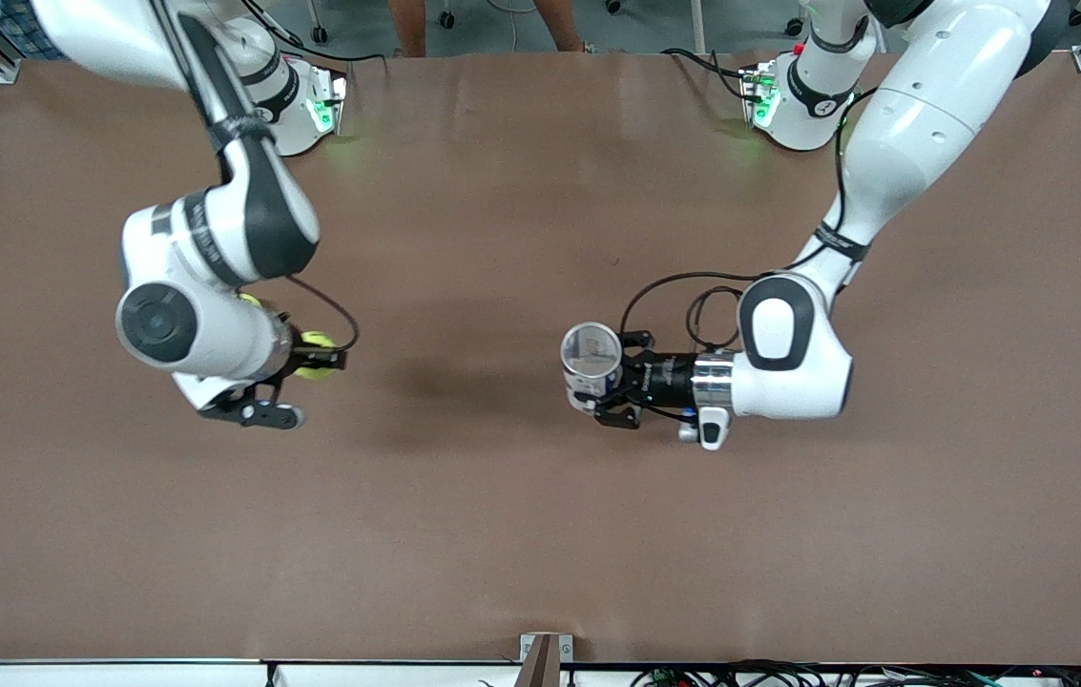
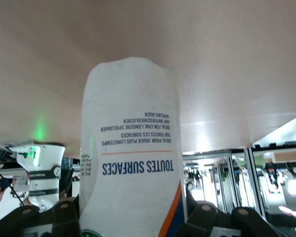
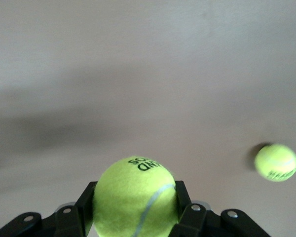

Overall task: Insert tennis ball vertically with right arm
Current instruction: 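Lift the can upright with the left gripper while the right gripper lifts the ball, then move the held ball with the right gripper over the can's open mouth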

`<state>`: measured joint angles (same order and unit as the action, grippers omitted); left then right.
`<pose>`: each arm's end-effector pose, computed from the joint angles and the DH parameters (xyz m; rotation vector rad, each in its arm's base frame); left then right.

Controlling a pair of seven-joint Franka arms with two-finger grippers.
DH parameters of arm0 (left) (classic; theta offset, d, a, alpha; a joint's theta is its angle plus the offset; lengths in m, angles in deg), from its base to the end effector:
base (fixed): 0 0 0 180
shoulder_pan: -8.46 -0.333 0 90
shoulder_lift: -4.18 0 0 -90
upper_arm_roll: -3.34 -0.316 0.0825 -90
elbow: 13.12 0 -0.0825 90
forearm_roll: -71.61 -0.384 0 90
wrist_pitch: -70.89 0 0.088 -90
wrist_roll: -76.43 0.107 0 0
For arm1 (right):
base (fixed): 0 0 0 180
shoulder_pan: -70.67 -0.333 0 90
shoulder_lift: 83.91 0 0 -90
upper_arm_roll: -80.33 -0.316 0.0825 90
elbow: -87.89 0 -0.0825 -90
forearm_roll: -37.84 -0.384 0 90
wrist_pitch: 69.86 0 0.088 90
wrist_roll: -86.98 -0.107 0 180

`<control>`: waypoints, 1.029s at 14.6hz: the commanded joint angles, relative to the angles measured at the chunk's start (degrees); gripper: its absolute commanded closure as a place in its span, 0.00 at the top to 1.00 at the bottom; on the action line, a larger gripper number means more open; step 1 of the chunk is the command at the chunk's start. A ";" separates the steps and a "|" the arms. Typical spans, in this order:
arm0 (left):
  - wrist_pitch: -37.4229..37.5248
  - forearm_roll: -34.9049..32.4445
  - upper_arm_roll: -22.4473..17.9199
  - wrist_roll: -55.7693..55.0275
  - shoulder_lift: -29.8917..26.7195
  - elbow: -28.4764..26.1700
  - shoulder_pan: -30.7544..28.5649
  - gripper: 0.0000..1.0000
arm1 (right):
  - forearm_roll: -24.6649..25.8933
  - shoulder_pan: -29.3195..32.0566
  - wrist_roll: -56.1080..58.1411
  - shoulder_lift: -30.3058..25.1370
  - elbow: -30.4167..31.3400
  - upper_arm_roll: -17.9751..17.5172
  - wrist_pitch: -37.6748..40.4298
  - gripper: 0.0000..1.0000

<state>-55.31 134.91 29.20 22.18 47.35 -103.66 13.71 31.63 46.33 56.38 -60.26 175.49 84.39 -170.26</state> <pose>0.6144 -0.3476 0.2478 1.7327 1.3031 -1.0401 0.6103 0.2422 0.4062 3.0965 -0.3209 -0.3159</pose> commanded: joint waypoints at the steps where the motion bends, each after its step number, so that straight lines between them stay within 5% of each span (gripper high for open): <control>1: -1.07 3.40 0.15 3.96 1.47 0.45 0.91 0.62 | -0.83 -5.97 -11.65 0.07 -5.06 0.60 1.79 0.41; 15: -5.64 7.10 -0.29 5.38 7.80 0.98 5.65 0.62 | -7.15 -15.56 -30.30 2.09 -9.65 0.60 -2.24 0.41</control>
<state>-60.17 140.61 29.18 28.01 54.43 -103.56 18.68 26.45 31.81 28.74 -59.63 167.62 84.44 -171.06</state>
